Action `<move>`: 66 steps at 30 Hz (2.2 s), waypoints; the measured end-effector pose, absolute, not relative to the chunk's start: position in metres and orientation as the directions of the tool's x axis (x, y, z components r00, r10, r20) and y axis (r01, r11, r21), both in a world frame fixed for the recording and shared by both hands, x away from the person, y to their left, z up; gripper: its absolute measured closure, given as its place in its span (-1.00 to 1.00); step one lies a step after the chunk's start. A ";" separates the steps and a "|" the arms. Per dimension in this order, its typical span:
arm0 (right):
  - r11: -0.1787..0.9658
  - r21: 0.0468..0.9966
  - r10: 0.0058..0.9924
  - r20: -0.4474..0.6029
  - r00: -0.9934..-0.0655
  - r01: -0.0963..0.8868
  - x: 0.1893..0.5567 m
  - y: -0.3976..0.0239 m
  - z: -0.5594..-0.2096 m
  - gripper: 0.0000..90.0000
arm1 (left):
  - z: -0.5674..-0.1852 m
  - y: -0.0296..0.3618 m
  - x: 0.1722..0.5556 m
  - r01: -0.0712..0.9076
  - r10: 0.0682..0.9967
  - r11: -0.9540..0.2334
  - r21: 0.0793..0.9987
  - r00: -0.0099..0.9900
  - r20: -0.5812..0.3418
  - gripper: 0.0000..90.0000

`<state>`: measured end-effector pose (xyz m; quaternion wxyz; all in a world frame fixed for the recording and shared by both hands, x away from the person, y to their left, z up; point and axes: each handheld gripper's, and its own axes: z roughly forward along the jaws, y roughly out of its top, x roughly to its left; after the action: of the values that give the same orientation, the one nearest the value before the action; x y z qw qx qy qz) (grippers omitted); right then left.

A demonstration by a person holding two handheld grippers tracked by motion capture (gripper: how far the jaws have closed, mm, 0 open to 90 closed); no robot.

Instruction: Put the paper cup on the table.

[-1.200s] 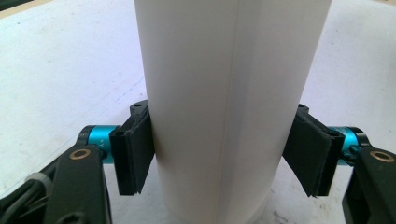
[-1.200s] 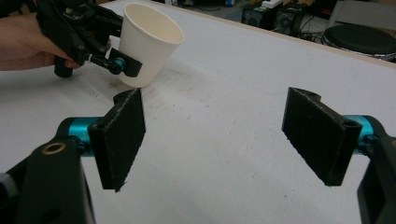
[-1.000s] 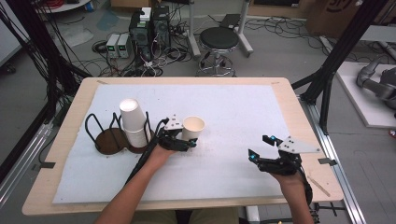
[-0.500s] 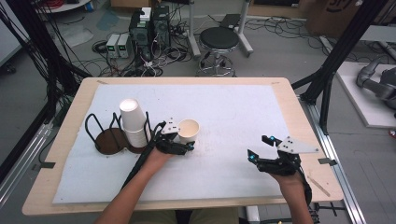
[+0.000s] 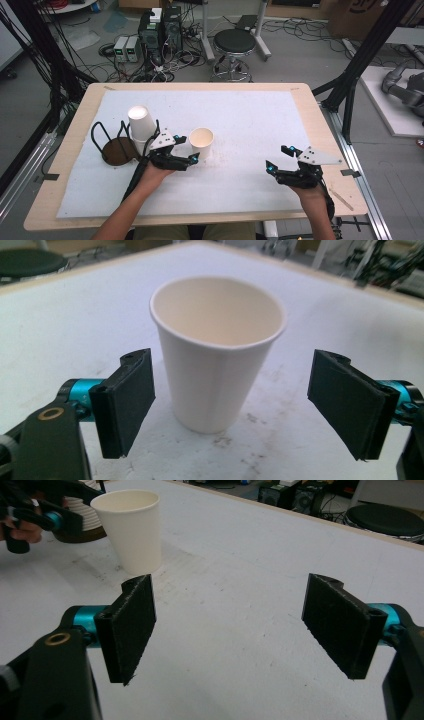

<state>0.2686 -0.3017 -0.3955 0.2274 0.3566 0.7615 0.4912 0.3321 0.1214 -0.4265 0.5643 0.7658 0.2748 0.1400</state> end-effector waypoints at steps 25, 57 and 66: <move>0.283 0.909 0.794 -0.042 -0.607 0.306 0.260 -0.307 -0.403 -0.51 | -0.407 0.215 0.277 0.130 0.587 -0.051 0.990 0.806 -0.076 -0.56; 0.261 0.916 0.811 -0.037 -0.584 0.305 0.256 -0.308 -0.403 -0.51 | -0.409 0.229 0.271 0.111 0.624 0.000 0.994 0.777 -0.087 -0.53; 0.263 0.914 0.810 -0.036 -0.585 0.308 0.256 -0.308 -0.403 -0.51 | -0.410 0.230 0.270 0.110 0.627 -0.002 0.994 0.775 -0.084 -0.53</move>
<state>0.2563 -0.3076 -0.4027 0.2618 0.3724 0.7503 0.4794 0.2704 0.2295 -0.4097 0.6522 0.6797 0.2711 0.1979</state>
